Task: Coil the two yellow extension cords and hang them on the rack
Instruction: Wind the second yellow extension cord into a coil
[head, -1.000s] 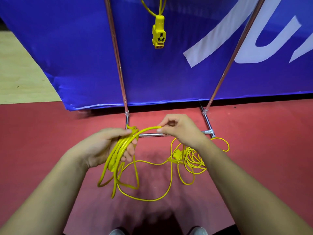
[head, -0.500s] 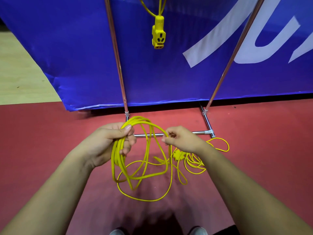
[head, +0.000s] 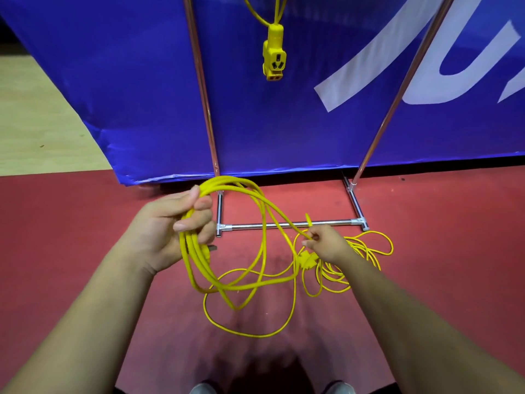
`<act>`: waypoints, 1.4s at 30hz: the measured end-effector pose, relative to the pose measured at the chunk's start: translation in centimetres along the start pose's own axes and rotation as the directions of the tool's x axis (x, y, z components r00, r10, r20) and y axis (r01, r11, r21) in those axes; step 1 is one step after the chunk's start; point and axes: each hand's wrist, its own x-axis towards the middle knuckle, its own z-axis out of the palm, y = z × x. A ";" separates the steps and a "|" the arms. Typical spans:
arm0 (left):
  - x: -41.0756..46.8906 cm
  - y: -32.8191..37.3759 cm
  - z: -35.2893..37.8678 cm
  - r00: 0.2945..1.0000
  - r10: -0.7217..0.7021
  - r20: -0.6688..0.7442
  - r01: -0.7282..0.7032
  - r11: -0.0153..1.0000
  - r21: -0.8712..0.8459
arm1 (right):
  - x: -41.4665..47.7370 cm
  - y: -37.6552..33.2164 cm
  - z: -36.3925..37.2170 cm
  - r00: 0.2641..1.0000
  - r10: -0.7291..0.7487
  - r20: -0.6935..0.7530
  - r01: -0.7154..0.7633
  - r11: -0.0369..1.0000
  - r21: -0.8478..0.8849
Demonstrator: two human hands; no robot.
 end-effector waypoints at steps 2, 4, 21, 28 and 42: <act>-0.1 0.1 0.1 0.992 0.038 -0.122 -0.033 0.999 0.042 | -0.1 0.8 0.1 0.997 0.079 -0.008 -0.078 0.993 0.087; 0.1 -0.2 0.2 0.984 0.050 -0.173 -0.043 0.998 0.044 | -0.4 0.1 0.2 0.992 0.126 -0.018 -0.115 0.944 0.308; 1.2 -2.1 -0.3 0.968 0.017 -0.250 0.123 0.837 0.533 | -7.6 -14.7 -4.5 0.647 -0.304 0.699 0.205 0.953 0.224; 1.2 -1.8 0.8 0.993 -0.004 -0.115 0.049 0.918 0.393 | -6.1 -13.8 -5.6 0.879 -0.428 0.207 0.241 0.776 0.583; 1.4 -2.1 0.6 0.964 -0.134 -0.228 0.221 0.881 0.418 | -3.9 -9.5 -6.7 0.958 -0.262 -0.119 0.286 0.817 0.501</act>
